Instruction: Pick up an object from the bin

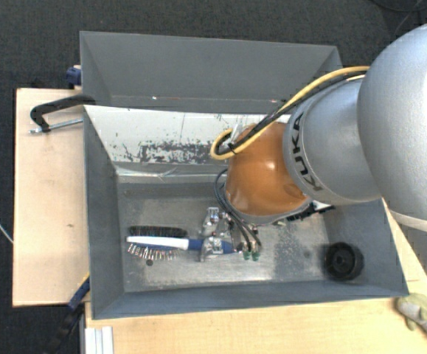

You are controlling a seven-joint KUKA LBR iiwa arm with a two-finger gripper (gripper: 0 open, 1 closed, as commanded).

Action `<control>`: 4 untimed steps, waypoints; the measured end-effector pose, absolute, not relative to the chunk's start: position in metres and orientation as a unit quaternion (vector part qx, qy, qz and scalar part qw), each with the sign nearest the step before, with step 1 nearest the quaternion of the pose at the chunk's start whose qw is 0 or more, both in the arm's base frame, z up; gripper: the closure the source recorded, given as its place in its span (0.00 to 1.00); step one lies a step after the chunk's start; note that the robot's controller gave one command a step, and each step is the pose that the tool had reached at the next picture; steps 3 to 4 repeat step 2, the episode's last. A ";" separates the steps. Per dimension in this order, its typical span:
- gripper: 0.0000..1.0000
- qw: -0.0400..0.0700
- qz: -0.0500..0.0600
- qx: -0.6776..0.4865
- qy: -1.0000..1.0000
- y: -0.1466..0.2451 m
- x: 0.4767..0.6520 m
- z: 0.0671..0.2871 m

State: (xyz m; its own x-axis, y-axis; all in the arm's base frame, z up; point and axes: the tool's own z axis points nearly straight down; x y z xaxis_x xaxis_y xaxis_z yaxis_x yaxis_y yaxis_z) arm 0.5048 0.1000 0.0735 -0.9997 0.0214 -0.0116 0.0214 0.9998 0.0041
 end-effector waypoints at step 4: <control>1.00 0.006 0.000 -0.318 0.948 0.133 0.588 0.284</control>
Offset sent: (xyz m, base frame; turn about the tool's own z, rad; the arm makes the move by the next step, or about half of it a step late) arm 0.0083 -0.0114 0.1145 -0.3388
